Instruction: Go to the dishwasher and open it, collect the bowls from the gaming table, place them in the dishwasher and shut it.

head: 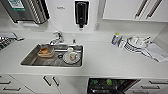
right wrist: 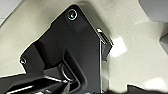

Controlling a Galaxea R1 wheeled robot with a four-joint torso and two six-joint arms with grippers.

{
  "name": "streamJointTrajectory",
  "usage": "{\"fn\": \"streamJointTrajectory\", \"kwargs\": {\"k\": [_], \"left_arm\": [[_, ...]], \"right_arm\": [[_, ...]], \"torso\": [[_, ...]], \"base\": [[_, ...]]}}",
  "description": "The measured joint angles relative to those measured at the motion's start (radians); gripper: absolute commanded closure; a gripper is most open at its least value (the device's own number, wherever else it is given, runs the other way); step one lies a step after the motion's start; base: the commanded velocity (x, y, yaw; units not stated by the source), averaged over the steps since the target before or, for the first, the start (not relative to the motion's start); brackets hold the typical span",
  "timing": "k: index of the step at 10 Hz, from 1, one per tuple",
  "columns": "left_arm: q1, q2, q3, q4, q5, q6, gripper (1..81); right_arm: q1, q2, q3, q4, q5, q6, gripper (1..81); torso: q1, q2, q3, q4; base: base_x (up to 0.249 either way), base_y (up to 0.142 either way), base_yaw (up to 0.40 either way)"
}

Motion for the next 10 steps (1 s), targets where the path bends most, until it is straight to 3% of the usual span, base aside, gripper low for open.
{"fn": "streamJointTrajectory", "kwargs": {"k": [5,10], "left_arm": [[-0.003,0.000,0.000,0.000,0.000,0.000,1.0],[-0.011,0.000,0.000,0.000,0.000,0.001,1.0]], "right_arm": [[0.004,0.046,-0.022,-0.014,0.013,0.000,1.0],[0.076,0.173,-0.091,-0.012,0.069,0.009,1.0]], "torso": [[0.101,-0.158,-0.136,0.000],[0.159,-0.246,-0.151,0.000]], "base": [[0.000,0.000,0.000],[0.000,0.000,0.000]]}}
